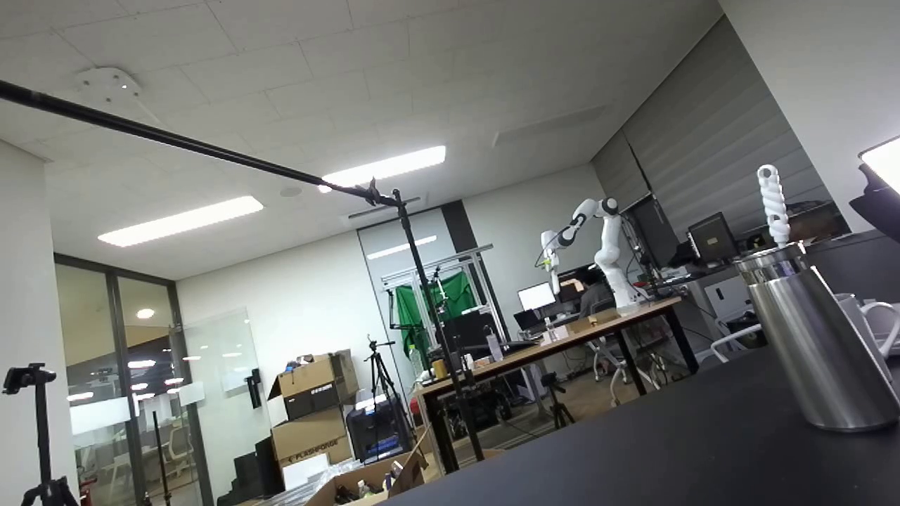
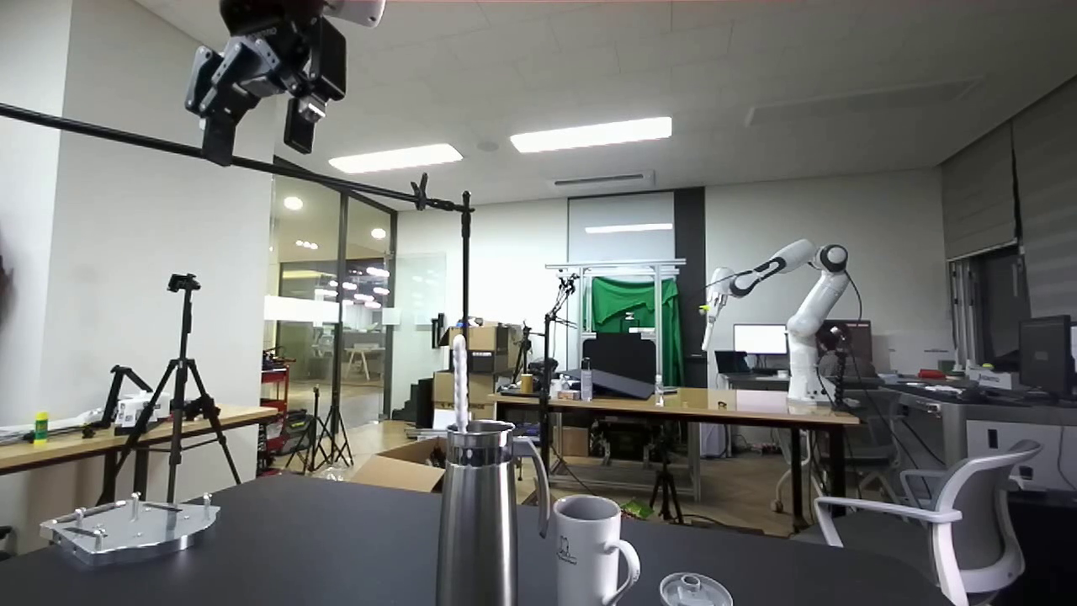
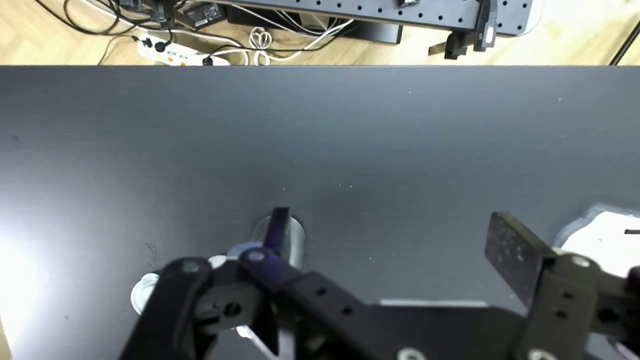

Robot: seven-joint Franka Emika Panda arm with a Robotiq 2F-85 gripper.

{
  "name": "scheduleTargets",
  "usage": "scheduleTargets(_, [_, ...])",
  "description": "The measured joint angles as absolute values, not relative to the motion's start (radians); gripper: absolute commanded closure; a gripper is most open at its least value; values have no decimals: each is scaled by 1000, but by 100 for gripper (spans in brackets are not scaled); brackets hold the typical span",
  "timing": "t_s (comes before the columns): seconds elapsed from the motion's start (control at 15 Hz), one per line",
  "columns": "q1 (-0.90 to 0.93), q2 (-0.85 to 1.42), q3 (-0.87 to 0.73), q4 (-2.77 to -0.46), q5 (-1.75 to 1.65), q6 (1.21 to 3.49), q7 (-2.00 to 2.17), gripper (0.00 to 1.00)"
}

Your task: Use the object to stir the contents in the jug

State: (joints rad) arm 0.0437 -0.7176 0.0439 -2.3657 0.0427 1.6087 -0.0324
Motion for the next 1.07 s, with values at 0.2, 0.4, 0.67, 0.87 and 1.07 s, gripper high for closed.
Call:
scheduleTargets(0.2, [44,-710,32,-2366,27,1707,-94,0])
scheduleTargets(0.4, [43,-685,6,-2365,-2,1824,-172,0])
scheduleTargets(0.67, [43,-628,-56,-2362,-34,1979,-315,0])
scheduleTargets(0.87, [43,-568,-99,-2357,-34,2063,-372,0])
scheduleTargets(1.07, [40,-498,-114,-2357,-34,2129,-380,0])
